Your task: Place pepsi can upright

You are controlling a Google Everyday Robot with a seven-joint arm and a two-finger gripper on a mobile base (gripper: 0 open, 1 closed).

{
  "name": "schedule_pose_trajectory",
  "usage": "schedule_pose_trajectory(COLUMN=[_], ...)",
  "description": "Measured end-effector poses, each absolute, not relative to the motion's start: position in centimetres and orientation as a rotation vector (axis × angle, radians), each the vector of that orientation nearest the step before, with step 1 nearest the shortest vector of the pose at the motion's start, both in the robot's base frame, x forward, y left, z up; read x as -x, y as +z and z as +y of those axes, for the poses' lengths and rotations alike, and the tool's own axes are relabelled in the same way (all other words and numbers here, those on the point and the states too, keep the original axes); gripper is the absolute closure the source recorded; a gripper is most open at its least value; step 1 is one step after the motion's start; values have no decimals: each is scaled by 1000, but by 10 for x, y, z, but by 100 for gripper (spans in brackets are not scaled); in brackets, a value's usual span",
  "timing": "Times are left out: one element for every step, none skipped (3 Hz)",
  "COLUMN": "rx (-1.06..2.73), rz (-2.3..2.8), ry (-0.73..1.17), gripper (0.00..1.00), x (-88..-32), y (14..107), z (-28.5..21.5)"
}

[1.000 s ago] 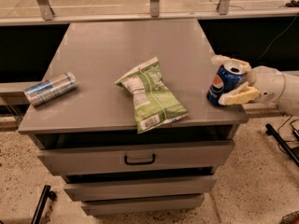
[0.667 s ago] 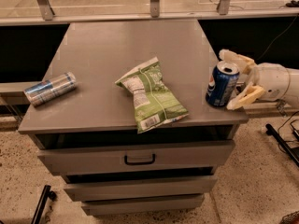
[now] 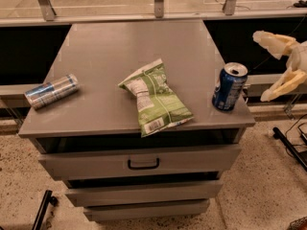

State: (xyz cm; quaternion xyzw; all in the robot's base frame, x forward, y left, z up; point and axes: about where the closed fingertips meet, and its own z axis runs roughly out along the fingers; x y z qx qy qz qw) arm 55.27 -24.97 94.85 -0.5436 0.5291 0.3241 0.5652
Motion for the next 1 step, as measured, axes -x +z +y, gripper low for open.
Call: schedule_pose_trajectory(rx=[1283], rz=[1244], ry=[748], gripper=[0], x=[-553], y=[952], z=[-253])
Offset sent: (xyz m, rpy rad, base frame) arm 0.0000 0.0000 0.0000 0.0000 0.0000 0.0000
